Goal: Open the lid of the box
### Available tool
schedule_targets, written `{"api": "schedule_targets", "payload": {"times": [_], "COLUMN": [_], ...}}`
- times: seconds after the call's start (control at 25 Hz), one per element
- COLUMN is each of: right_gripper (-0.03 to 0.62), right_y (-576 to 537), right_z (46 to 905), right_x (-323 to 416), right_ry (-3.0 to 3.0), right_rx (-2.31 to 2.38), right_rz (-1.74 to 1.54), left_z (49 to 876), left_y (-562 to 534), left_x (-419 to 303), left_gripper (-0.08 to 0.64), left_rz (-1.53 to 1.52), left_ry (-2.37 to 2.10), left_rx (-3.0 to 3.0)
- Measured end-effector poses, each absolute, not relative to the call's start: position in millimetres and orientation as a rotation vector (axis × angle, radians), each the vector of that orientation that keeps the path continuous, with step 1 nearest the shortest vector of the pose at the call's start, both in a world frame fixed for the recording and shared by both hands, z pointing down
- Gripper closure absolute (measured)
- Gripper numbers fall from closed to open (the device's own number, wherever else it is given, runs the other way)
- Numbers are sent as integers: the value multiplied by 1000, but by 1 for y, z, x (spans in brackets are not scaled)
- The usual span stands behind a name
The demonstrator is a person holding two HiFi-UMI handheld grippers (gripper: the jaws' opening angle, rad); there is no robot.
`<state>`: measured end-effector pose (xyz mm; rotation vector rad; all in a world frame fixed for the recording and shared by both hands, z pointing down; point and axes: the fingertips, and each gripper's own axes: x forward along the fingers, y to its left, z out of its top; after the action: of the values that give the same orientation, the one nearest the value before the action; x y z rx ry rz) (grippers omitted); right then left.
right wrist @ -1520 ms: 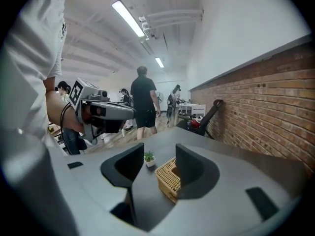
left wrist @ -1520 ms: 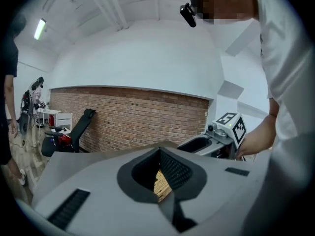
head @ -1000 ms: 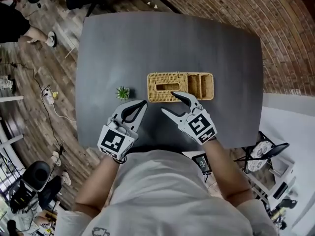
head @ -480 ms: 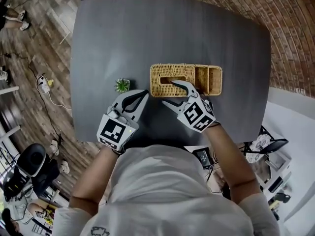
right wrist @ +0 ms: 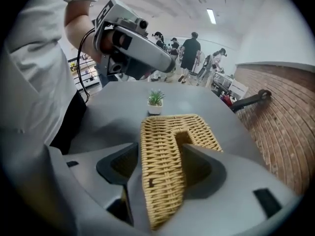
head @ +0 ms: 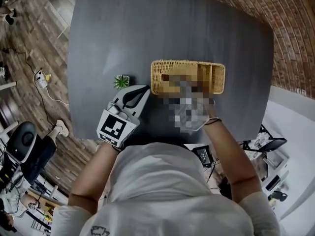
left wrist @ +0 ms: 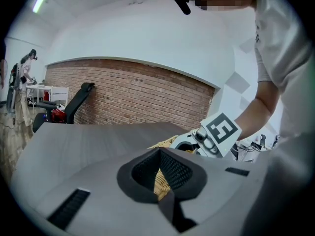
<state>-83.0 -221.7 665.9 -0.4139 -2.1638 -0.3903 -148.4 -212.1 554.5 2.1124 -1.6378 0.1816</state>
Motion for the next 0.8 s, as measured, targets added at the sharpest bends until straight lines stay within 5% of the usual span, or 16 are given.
{"api": "schedule_targets", "payload": {"times": [0.8], "right_gripper": [364], "right_y": [-221], "right_z": [639], "right_x": [-89], "right_ry": [-2120], "right_rx": [-469], "right_rz": [-398], "left_z": [538], "left_y": [-206], "left_x": [-149], "left_gripper": [549], "left_rz": [185], "left_ry": [-1645], "left_rx": [2135]}}
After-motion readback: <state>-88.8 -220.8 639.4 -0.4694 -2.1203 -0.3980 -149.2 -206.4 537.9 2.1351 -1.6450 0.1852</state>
